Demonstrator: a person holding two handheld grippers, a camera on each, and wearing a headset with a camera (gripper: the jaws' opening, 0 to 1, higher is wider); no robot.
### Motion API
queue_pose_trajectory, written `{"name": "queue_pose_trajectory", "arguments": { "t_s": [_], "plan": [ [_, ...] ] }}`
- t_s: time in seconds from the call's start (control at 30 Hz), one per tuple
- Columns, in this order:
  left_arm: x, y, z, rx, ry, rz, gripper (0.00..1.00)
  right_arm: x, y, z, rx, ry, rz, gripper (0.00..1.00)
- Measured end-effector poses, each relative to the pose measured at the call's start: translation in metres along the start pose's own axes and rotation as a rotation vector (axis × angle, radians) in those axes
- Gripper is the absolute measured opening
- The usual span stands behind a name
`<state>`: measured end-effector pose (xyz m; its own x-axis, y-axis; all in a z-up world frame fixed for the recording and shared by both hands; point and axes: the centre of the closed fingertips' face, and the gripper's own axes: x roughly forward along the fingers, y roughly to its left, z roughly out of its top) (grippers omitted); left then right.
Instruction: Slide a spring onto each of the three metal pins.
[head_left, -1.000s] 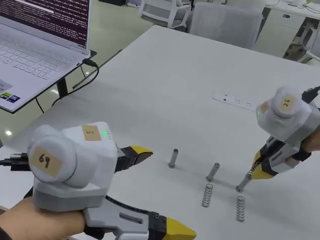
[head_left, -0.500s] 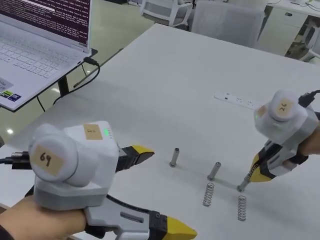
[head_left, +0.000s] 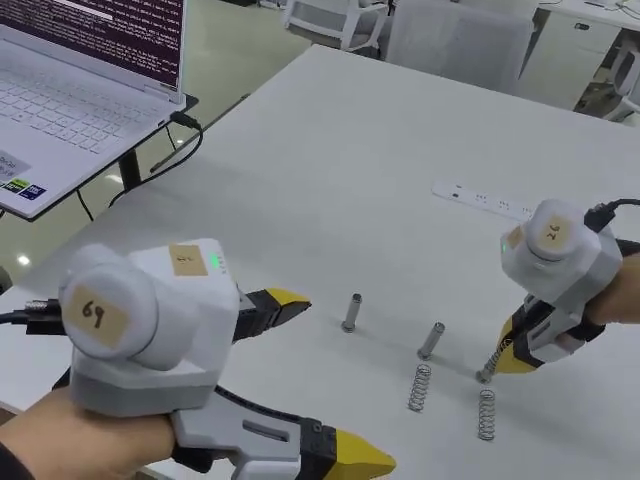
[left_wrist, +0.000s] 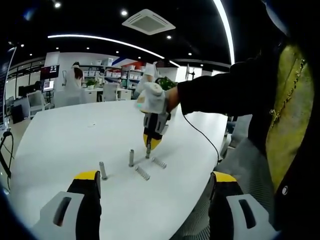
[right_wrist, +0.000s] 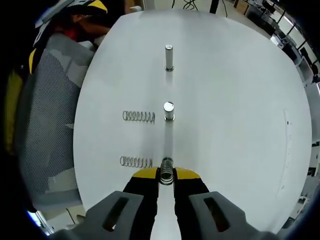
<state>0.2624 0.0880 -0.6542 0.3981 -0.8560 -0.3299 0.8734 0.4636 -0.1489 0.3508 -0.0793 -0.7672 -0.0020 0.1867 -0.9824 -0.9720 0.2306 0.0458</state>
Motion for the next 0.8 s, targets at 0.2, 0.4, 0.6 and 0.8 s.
{"name": "queue_pose_trajectory", "arguments": {
  "t_s": [0.2,0.4,0.6,0.8],
  "plan": [
    [0.000,0.000,0.000,0.001,0.000,0.000,0.87,0.005,0.000,-0.002,0.006,-0.001,-0.002,0.08],
    [-0.001,0.000,0.000,0.000,0.000,0.001,0.87,0.010,-0.002,-0.005,0.008,-0.001,-0.006,0.09],
    [-0.001,0.000,0.000,0.000,0.001,0.003,0.87,0.013,-0.002,-0.007,0.007,0.002,-0.008,0.09],
    [-0.001,0.001,0.000,0.000,0.001,0.002,0.87,0.014,-0.003,-0.007,0.011,-0.005,-0.008,0.09]
  ]
}}
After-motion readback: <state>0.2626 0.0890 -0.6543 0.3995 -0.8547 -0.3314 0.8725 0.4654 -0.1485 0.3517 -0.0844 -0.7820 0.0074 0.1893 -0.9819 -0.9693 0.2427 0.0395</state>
